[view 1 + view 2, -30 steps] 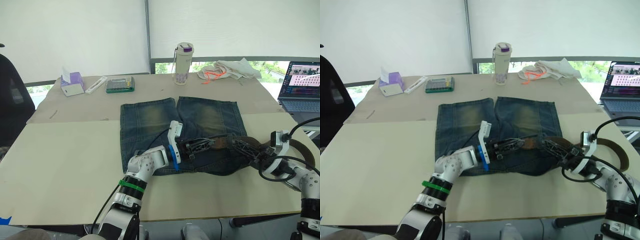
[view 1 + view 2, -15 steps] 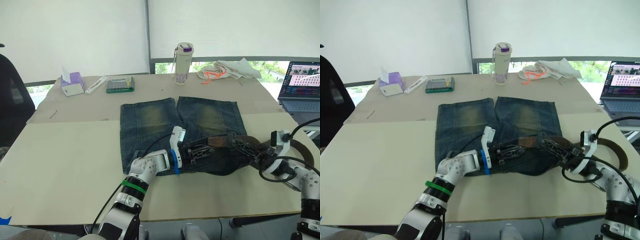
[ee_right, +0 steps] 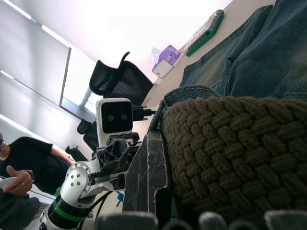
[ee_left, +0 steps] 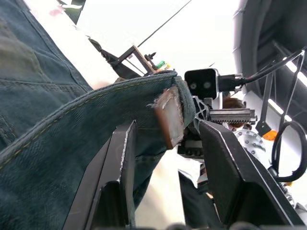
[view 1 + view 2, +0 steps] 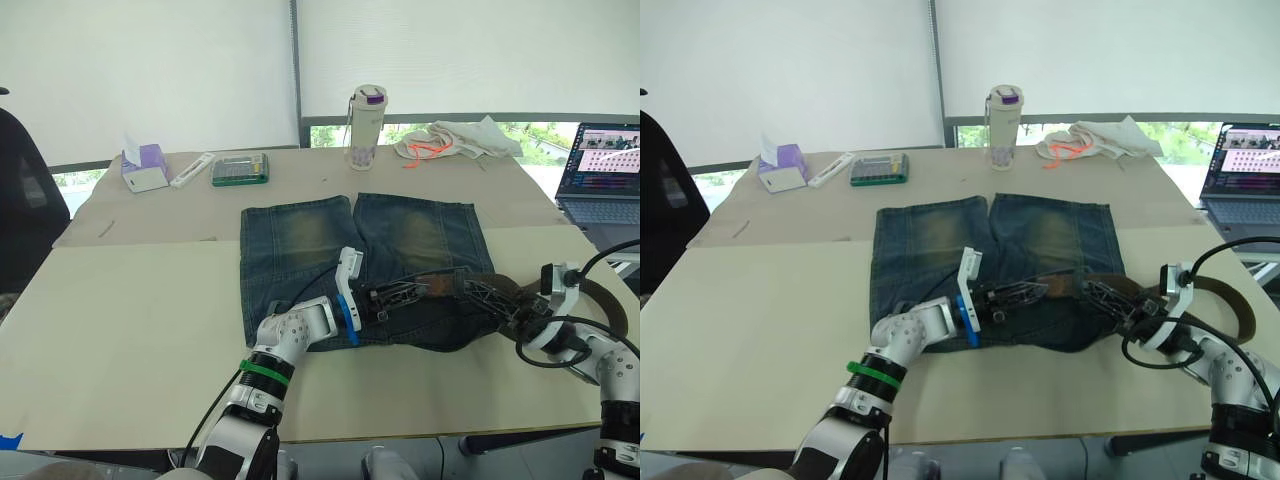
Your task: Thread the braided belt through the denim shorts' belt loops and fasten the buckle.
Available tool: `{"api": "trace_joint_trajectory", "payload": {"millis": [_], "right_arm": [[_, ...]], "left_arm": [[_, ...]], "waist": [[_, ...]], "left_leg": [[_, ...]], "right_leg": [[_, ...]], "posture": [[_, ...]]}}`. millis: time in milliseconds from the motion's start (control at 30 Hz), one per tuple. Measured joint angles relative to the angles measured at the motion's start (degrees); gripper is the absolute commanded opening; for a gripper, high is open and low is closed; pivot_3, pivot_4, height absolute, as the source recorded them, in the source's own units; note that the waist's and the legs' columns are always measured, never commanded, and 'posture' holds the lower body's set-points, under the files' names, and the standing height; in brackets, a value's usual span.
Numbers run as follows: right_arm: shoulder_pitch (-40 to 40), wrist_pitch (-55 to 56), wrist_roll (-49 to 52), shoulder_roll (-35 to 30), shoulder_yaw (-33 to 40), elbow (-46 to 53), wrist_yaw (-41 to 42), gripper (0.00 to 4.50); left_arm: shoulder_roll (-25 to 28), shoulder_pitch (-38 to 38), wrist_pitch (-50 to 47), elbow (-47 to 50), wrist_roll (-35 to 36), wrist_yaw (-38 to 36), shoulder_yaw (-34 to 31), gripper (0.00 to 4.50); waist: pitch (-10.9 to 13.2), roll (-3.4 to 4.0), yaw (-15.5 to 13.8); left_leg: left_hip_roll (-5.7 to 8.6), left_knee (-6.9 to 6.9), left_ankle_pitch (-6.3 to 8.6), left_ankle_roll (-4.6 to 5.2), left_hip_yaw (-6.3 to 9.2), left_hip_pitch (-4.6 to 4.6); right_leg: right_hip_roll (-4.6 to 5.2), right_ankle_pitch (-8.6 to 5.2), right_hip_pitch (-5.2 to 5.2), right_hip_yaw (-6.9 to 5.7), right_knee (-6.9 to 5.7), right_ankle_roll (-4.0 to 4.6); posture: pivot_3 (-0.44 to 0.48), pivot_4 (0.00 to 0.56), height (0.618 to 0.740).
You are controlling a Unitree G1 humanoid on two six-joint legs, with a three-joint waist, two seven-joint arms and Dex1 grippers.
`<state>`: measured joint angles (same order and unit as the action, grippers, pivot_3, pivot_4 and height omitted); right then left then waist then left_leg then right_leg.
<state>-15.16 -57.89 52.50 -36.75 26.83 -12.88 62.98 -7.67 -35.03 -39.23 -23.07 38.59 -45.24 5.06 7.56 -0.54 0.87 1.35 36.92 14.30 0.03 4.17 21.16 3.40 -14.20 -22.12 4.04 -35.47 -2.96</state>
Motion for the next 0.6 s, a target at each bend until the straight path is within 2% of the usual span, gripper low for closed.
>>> {"api": "trace_joint_trajectory", "payload": {"millis": [233,333,467,500,600], "right_arm": [[0.8,0.4,0.0,0.0,-0.9,1.3,0.5,0.0],[0.9,0.8,0.0,0.0,-1.3,1.6,0.5,0.0],[1.1,0.8,0.0,0.0,-1.4,2.2,0.4,0.0],[1.1,0.8,0.0,0.0,-1.4,2.2,0.4,0.0],[1.1,0.8,0.0,0.0,-1.4,2.2,0.4,1.12]], "left_arm": [[0.0,0.0,-0.7,0.0,0.0,-0.4,1.6,2.17],[0.0,0.0,-0.4,0.0,0.1,0.1,1.3,1.41],[0.0,-0.1,0.0,-0.2,0.1,0.7,0.7,0.04],[0.0,-0.1,0.1,-0.2,0.2,0.7,0.7,0.04],[0.0,-0.1,0.2,-0.2,0.3,0.8,0.8,0.0]], "waist": [[0.0,0.0,0.1],[0.0,0.0,0.1],[0.0,0.0,0.0],[0.0,0.0,0.0],[0.0,0.0,0.0]], "left_leg": [[-0.01,0.0,0.0,0.0,0.0,-0.01],[0.0,0.0,0.0,0.0,0.0,-0.01],[0.0,0.0,0.0,0.0,0.01,0.0],[0.0,0.0,0.0,0.0,0.01,0.0],[0.0,0.0,0.0,0.0,0.01,0.0]], "right_leg": [[0.0,0.0,0.0,0.0,0.0,0.0],[0.0,0.0,0.0,0.0,0.0,0.0],[0.0,0.0,0.0,0.0,0.0,0.0],[0.0,0.0,0.0,0.0,0.0,0.0],[0.0,0.0,0.0,0.0,0.0,0.0]], "posture": [[0.0,0.15,0.74],[0.0,0.15,0.74],[0.0,0.15,0.74],[0.0,0.15,0.74],[0.0,0.15,0.74]]}}
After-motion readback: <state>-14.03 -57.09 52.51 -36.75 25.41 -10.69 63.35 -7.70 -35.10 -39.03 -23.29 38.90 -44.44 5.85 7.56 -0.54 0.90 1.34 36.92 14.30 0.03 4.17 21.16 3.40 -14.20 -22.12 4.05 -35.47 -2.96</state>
